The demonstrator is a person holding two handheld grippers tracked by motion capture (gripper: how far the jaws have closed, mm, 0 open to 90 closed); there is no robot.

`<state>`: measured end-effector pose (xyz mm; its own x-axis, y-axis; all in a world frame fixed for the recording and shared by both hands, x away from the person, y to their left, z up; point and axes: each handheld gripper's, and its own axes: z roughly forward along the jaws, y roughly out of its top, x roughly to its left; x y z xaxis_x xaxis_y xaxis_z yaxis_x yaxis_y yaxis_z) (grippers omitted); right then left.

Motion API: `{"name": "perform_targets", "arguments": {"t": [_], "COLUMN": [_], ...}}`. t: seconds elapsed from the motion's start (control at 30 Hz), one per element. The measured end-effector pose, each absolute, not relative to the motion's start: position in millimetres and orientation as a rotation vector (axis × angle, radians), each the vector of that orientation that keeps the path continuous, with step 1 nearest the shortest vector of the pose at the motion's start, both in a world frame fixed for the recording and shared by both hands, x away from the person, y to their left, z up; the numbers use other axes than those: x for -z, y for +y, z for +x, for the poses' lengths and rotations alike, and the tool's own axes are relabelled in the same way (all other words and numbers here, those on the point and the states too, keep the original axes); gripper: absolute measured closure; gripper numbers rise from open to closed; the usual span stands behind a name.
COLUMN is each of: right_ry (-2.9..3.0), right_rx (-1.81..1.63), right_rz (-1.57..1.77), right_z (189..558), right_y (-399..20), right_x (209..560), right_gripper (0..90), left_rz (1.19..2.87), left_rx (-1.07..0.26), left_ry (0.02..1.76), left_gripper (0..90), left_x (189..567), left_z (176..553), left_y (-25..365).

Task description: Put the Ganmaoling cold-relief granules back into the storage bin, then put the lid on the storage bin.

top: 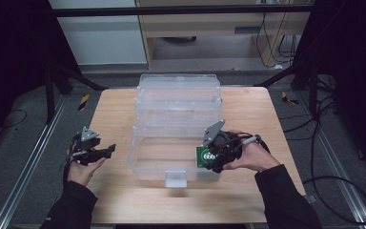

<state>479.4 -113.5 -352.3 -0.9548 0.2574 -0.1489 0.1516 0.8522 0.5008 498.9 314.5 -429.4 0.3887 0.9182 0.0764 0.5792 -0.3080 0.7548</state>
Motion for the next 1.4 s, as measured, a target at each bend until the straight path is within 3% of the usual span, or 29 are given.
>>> {"name": "perform_targets", "arguments": {"t": [0.13, 0.27, 0.43, 1.0, 1.4], "right_ry": [2.833, 2.853, 2.864, 2.935, 3.005], "right_rx": [-0.771, -0.758, -0.742, -0.779, -0.721], "right_rz": [0.317, 0.319, 0.289, 0.230, 0.225], "right_z": [477, 474, 470, 473, 478], "right_y": [-108, -99, -91, -67, -54], "right_x": [354, 358, 362, 381, 398], "right_gripper": [27.6, 20.9, 23.1, 47.1, 57.5], "left_rz": [2.002, 1.998, 1.999, 2.005, 2.000], "left_rx": [-0.677, -0.679, -0.680, -0.683, -0.683], "left_ry": [1.281, 1.281, 1.279, 1.282, 1.274], "left_gripper": [31.9, 31.9, 31.9, 32.0, 32.0], "left_x": [429, 428, 428, 428, 426], "left_z": [499, 499, 499, 499, 498], "left_y": [315, 316, 314, 312, 313]}}
